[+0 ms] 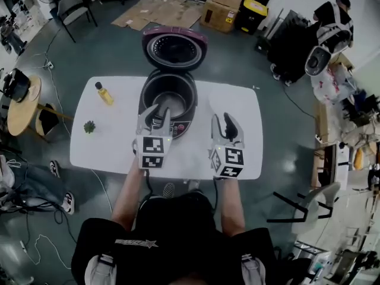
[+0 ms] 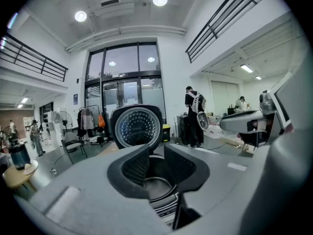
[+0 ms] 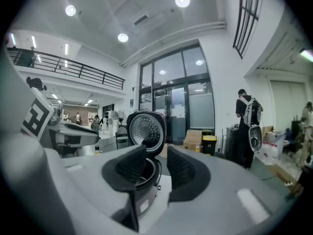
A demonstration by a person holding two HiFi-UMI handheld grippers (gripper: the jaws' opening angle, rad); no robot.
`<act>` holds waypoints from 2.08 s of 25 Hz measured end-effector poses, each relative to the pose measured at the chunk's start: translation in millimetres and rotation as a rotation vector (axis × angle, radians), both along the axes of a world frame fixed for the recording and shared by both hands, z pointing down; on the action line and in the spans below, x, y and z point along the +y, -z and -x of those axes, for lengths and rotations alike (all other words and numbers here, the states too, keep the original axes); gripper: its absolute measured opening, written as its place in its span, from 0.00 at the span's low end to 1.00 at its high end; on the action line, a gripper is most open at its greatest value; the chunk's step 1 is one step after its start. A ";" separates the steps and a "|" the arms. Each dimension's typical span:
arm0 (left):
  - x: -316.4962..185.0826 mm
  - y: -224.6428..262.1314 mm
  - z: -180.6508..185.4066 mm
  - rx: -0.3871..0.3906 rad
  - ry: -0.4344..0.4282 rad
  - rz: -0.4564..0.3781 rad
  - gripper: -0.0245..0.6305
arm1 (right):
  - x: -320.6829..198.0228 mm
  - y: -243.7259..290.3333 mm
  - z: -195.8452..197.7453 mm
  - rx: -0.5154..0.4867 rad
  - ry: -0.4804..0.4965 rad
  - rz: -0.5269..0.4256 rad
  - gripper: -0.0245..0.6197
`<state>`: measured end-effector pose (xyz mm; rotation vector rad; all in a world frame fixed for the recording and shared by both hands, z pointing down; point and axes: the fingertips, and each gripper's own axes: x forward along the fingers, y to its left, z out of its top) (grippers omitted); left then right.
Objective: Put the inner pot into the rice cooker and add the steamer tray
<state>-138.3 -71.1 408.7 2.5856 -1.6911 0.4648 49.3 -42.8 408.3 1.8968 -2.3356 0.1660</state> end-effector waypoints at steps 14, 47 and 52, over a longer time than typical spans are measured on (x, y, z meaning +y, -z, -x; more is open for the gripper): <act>65.0 -19.4 -54.3 0.051 -0.187 0.010 0.06 | 99.7 -22.2 -33.6 0.060 -0.179 -0.030 0.06; 13.9 -49.2 -203.4 0.102 -0.322 0.105 0.25 | 45.2 -47.7 -162.0 0.033 -0.245 0.058 0.16; -8.7 -66.2 -228.3 0.101 -0.327 0.151 0.32 | 12.8 -68.1 -182.4 0.006 -0.218 0.113 0.30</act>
